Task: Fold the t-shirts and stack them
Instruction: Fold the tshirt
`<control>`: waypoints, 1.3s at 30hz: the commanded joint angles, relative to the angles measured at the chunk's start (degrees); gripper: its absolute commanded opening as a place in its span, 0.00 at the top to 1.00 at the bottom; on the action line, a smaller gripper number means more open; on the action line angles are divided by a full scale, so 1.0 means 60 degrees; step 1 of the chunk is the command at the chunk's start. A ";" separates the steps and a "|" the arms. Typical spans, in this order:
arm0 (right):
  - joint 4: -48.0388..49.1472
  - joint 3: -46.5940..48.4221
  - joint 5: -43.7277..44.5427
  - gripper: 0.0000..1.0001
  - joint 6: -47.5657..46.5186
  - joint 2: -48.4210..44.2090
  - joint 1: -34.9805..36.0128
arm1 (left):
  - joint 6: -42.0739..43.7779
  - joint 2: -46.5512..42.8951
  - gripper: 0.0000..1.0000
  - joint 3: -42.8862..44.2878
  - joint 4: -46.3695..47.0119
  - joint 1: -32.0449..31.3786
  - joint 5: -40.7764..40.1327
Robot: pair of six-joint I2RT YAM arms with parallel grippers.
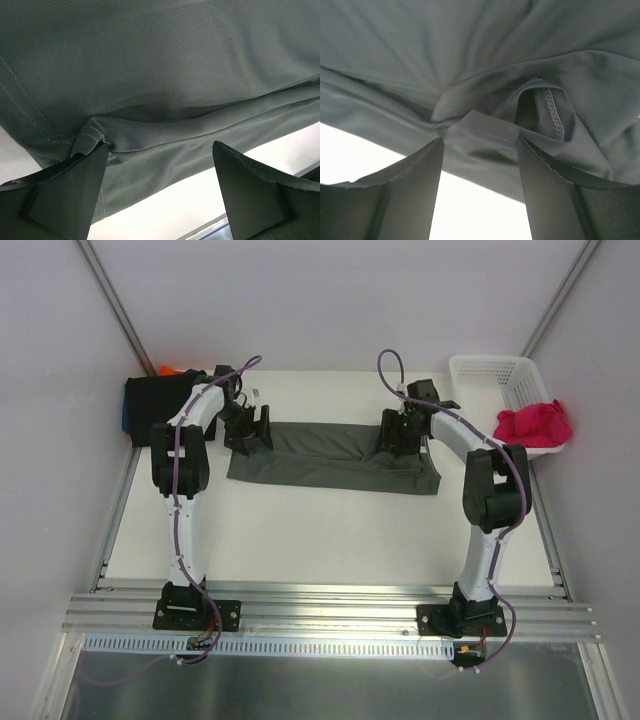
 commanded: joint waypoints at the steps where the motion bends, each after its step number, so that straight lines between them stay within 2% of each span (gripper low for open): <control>1: 0.0284 0.0050 -0.0304 0.37 0.0418 0.0466 -0.0048 | 0.0347 0.0447 0.13 0.0887 -0.0150 -0.0126 -0.0077; 6: 0.0299 0.0503 -0.0275 0.37 0.0433 0.1227 -0.0107 | 0.0245 0.0392 0.13 0.0466 -0.0165 -0.0096 -0.0298; 12: 0.0489 0.1294 -0.0450 0.36 0.0696 0.2092 -0.0107 | 0.0011 -0.0632 0.13 -0.1306 -0.0165 -0.0096 -0.0020; 21: 0.0548 0.3754 -0.0860 0.36 0.1092 0.3835 0.0069 | -0.0195 -0.2434 0.14 -0.4177 0.0055 -0.0520 -0.0048; 25: 0.0665 0.4385 -0.1066 0.35 0.1326 0.4392 0.0259 | -0.0443 -0.3241 0.14 -0.5581 0.0318 -0.1164 0.0010; 31: 0.0783 0.5131 -0.1227 0.35 0.1561 0.5022 0.0522 | -0.0927 -0.4560 0.14 -0.7150 0.0860 -0.2775 0.0083; 34: 0.0914 0.5337 -0.1300 0.35 0.1620 0.5111 0.0625 | -0.0971 -0.4970 0.14 -0.7314 0.1007 -0.3333 -0.0033; 39: 0.1061 0.5031 -0.1300 0.33 0.1400 0.4146 0.0640 | -0.0679 -0.5439 0.13 -0.6510 0.0847 -0.3349 -0.0809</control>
